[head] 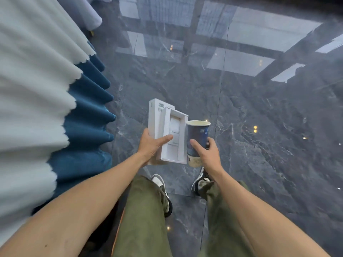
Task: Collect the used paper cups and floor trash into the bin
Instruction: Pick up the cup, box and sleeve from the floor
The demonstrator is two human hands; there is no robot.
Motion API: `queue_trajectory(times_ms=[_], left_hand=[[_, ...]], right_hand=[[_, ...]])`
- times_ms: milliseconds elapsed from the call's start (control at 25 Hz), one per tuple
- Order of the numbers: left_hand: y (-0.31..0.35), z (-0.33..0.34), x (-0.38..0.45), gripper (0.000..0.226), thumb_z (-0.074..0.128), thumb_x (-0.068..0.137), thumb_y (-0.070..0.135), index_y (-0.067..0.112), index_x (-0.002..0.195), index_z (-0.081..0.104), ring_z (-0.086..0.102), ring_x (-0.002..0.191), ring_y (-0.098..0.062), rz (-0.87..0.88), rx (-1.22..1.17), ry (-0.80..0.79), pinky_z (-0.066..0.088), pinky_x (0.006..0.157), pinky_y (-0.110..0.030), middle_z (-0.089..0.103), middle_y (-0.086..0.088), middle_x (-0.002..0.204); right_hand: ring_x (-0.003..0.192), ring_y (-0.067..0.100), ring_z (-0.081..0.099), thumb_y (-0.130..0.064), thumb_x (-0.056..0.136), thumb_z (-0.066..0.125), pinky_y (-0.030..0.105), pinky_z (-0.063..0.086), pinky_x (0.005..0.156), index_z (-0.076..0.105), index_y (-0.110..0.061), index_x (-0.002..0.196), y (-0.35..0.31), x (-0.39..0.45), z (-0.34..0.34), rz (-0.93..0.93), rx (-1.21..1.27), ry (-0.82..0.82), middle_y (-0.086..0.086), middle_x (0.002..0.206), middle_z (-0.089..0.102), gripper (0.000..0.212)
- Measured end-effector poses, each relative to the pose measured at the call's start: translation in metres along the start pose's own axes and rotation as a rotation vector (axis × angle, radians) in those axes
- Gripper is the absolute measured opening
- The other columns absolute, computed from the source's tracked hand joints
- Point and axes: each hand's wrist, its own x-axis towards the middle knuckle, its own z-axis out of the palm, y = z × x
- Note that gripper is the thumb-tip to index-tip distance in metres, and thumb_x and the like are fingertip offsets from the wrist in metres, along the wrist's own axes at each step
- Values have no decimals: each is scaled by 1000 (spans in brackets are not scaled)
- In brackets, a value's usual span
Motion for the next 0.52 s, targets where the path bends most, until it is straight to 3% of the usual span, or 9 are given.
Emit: queue_trajectory(times_ms=[160, 320, 520], left_hand=[[30, -51, -105, 76, 97, 69, 31, 13, 127, 51, 66, 109, -21, -6, 30, 13, 53, 85, -31, 66, 2, 113], [25, -88, -175, 77, 97, 70, 31, 13, 128, 50, 65, 108, -21, 15, 27, 59, 50, 84, -29, 65, 0, 116], [-24, -138, -242, 80, 95, 70, 39, 13, 131, 48, 63, 110, -22, 30, 36, 144, 53, 83, -31, 63, -2, 120]], right_hand=[[98, 15, 73, -61, 78, 78, 35, 58, 82, 62, -24, 118, -58, -106, 3, -1, -48, -3, -3, 109, 74, 56], [97, 17, 72, -76, 71, 71, 45, 59, 87, 57, -26, 114, -76, -178, 24, 10, -122, -5, -3, 108, 72, 68], [95, 19, 73, -71, 82, 65, 43, 59, 85, 55, -21, 115, -56, -243, 53, 82, -167, -163, 0, 109, 71, 60]])
